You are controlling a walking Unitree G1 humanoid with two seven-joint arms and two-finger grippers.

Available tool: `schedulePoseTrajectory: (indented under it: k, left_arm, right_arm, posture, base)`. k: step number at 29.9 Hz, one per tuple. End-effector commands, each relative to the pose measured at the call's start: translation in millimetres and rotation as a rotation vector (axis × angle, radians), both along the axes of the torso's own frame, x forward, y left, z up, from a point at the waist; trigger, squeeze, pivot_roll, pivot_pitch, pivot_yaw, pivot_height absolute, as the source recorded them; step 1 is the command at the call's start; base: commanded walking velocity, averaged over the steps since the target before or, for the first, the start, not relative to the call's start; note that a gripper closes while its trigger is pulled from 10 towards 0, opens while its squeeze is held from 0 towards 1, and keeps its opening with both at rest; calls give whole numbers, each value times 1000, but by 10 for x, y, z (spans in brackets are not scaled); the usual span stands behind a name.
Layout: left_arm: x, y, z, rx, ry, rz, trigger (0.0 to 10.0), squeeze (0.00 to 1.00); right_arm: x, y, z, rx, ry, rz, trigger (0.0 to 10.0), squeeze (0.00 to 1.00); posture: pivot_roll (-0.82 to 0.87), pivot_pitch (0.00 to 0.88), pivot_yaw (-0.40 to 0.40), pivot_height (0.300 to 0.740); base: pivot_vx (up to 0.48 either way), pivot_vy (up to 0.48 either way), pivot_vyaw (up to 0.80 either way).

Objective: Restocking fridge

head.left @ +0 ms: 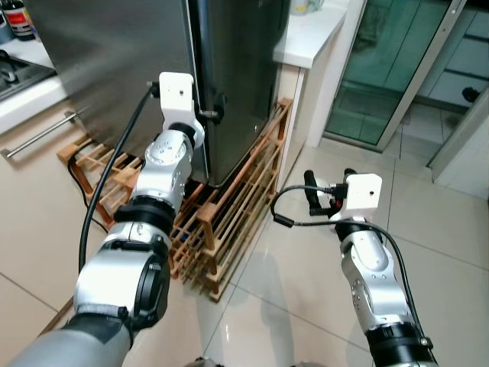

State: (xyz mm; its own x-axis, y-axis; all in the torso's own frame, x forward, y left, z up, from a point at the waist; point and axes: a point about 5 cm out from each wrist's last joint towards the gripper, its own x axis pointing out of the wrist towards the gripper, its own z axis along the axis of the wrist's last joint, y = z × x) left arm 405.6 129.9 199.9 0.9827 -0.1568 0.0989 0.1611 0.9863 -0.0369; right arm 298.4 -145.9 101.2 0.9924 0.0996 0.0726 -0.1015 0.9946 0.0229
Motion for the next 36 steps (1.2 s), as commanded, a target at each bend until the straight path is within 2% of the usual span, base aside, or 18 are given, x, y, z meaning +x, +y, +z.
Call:
schedulePoseTrajectory:
  k: [1,5,11,19,23,25,26,27,28,30,33,35,36]
  left_arm:
    - [21,-37,34,-15,-3,-22,10000,0]
    - [26,-167,-5,-34,24,-59,10000,0]
    - [28,-353,65,-70,8,-132,10000,0]
    - [14,-450,85,-89,-1,-194,10000,0]
    - [3,-467,59,-74,-1,-199,10000,0]
    - [3,-448,-3,-18,12,-162,10000,0]
    - [3,-448,-3,-18,12,-162,10000,0]
    - [6,-430,-94,45,45,-84,10000,0]
    - [4,-435,-135,55,68,-63,10000,0]
    - [-3,-514,-147,61,78,-66,10000,0]
    - [-22,-757,-59,7,65,-157,10000,0]
    - [-52,-964,43,-77,50,-275,10000,0]
    - [-80,-1113,132,-166,45,-368,10000,0]
  right_arm:
    - [5,-8,42,1,-13,-5,10000,0]
    - [5,-24,42,-5,-10,-6,10000,0]
    - [1,-45,43,-12,-8,-7,10000,0]
    - [-4,-67,49,-15,-10,-18,10000,0]
    - [-11,-71,36,-16,-5,-18,10000,0]
    - [-9,-67,25,-16,0,-16,10000,0]
    - [-9,-67,25,-16,0,-16,10000,0]
    - [5,-50,18,-17,6,-7,10000,0]
    - [12,-41,17,-18,7,-3,10000,0]
    - [19,-31,16,-20,8,2,10000,0]
    - [7,-32,14,-18,8,1,10000,0]
    - [-17,-25,6,-16,8,0,10000,0]
    - [-30,-23,-1,-16,10,0,10000,0]
  posture:
    - [-82,0,35,740]
    - [-92,0,29,740]
    - [-104,0,31,740]
    - [-114,0,34,740]
    - [-110,0,32,740]
    - [-104,0,31,740]
    - [-104,0,31,740]
    - [-93,0,24,740]
    - [-97,0,26,740]
    - [-103,0,29,740]
    - [-103,0,30,740]
    - [-103,0,30,740]
    - [-123,0,40,740]
  base:
    - [0,0,0]
    - [0,0,0]
    - [0,0,0]
    - [0,0,0]
    - [0,0,0]
    - [0,0,0]
    - [0,0,0]
    - [0,0,0]
    - [0,0,0]
    - [0,0,0]
    - [0,0,0]
    - [0,0,0]
    - [0,0,0]
